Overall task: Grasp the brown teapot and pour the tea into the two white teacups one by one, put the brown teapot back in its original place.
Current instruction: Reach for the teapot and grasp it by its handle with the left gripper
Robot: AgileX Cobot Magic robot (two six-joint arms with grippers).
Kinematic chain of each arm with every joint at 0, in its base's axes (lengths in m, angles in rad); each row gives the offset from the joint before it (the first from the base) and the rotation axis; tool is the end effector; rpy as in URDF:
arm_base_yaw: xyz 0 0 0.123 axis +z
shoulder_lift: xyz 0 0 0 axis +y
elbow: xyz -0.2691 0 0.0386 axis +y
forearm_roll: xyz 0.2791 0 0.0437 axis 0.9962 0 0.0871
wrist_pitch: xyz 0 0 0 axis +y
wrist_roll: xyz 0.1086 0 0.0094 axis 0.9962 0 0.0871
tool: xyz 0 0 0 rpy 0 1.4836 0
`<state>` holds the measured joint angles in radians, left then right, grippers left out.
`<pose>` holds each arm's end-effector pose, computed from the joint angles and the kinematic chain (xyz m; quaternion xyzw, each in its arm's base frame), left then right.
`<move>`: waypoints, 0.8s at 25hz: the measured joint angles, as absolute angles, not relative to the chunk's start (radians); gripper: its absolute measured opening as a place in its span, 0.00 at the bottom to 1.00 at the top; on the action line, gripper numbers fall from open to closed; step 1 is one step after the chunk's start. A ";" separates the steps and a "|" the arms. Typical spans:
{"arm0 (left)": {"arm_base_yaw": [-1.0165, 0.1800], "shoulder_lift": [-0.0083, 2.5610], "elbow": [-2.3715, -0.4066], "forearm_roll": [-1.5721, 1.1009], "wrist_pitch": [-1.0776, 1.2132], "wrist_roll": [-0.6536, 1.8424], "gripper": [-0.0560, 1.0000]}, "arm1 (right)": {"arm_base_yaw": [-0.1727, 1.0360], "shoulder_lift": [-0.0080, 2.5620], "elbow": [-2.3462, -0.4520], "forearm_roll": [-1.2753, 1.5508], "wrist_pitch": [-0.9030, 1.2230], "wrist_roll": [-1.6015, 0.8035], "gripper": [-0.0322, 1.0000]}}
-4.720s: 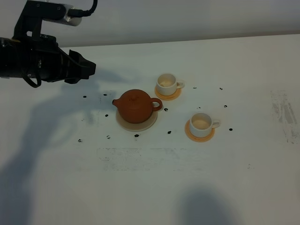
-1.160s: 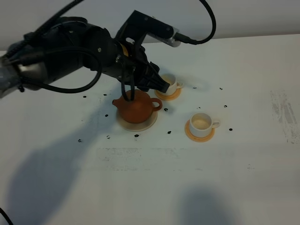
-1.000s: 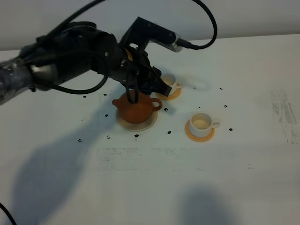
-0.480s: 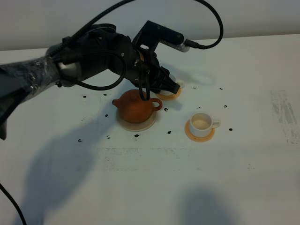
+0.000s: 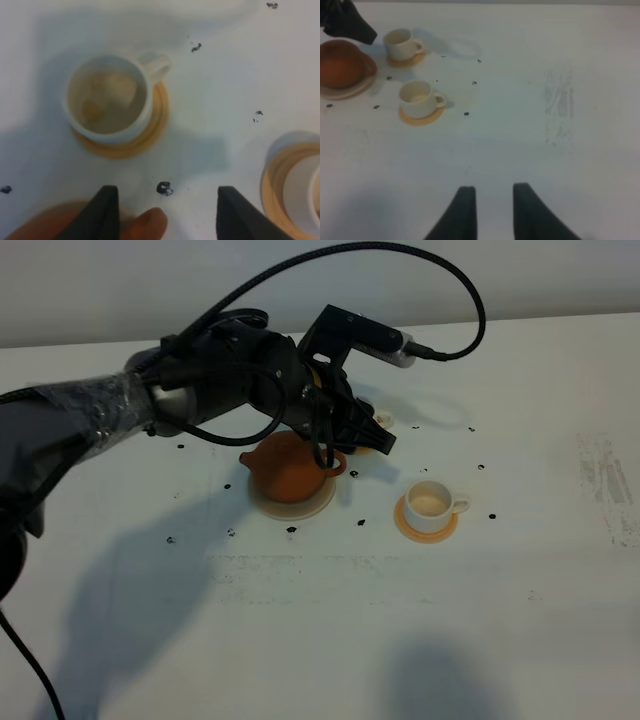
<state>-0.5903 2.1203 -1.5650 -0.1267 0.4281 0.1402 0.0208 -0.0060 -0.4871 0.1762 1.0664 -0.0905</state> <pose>0.4137 -0.2841 0.1375 0.2937 0.8959 -0.1165 0.3122 0.0510 0.0178 0.2808 -0.0508 0.8517 0.0700 0.5169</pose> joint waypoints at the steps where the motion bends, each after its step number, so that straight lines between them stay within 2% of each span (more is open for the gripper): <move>1: -0.592 2.126 -1.565 -0.128 0.424 0.140 0.47 | 0.021 -0.006 -0.487 0.176 1.066 -0.091 0.22; 20: -0.594 2.167 -1.570 -0.136 0.412 0.137 0.47 | 0.021 -0.006 -0.487 0.176 1.066 -0.091 0.22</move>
<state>-0.5943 2.1668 -1.5696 -0.1356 0.4119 0.1369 0.0208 -0.0060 -0.4871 0.1762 1.0664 -0.0905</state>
